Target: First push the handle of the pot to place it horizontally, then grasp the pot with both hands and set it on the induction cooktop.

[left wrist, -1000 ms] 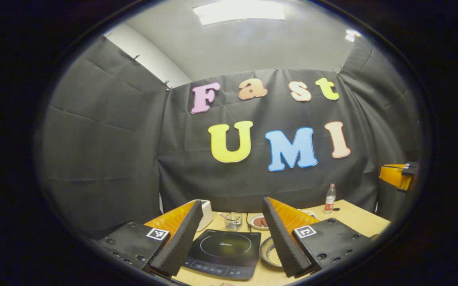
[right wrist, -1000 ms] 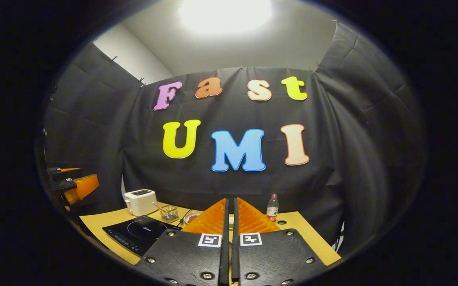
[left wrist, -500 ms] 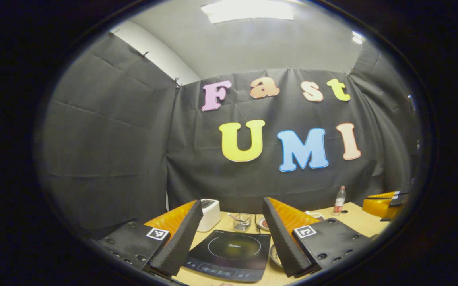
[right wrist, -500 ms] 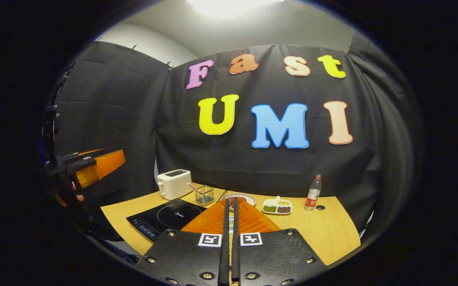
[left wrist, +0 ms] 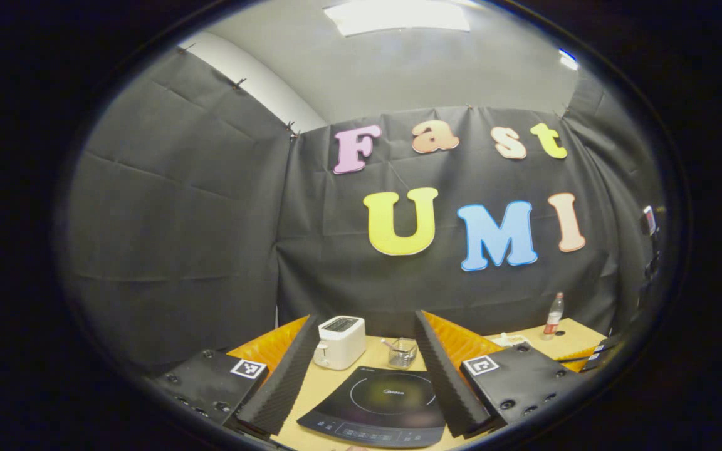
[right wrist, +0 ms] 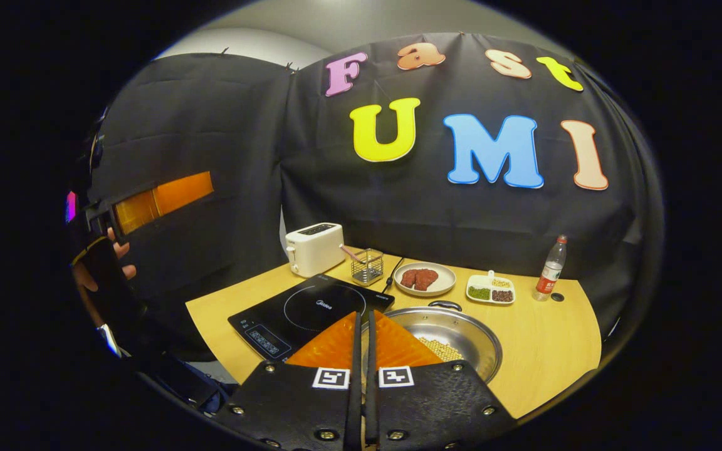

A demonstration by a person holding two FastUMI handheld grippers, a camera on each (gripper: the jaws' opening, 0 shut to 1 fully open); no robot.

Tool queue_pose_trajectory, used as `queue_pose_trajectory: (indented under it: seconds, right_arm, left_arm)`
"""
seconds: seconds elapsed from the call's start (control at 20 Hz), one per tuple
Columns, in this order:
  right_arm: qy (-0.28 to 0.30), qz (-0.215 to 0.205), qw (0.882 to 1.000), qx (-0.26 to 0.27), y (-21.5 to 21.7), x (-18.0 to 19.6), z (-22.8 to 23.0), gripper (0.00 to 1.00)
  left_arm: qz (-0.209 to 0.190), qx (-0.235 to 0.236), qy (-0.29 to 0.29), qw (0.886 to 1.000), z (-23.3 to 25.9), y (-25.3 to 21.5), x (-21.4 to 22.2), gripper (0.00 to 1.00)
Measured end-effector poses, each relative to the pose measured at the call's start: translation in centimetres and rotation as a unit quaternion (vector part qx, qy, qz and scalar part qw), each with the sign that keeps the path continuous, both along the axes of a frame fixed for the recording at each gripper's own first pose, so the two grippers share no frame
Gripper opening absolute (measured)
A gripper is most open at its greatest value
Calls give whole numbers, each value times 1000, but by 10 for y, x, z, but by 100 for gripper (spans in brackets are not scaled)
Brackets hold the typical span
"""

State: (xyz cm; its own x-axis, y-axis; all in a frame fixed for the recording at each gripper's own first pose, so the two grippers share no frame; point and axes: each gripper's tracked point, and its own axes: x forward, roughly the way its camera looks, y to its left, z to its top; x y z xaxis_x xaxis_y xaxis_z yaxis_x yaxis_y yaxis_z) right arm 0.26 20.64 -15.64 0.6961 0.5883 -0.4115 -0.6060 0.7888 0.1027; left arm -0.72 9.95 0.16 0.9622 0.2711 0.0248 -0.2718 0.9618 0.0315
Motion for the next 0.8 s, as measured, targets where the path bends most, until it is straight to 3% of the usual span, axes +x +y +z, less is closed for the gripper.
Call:
queue_pose_trajectory:
  seconds: [0.5, 0.55, 0.6, 0.75, 0.8]
  right_arm:
    - [94, 62, 992, -49, 34, -24, -77, 3]
    - [105, 63, 991, -53, 35, -27, -85, 3]
    - [118, 66, 989, -57, 37, -29, -92, 3]
    - [152, 68, 983, -73, 39, -39, -115, 3]
    - [163, 67, 982, -73, 40, -41, -119, 3]
  left_arm:
    - [12, -7, 11, 1000, -15, 30, 13, 100]
    - [12, -11, 12, 1000, -18, 32, 14, 94]
    - [11, -13, 13, 1000, -20, 35, 15, 100]
    - [9, -7, 13, 1000, -22, 43, 22, 100]
    - [7, -6, 14, 1000, -24, 44, 22, 94]
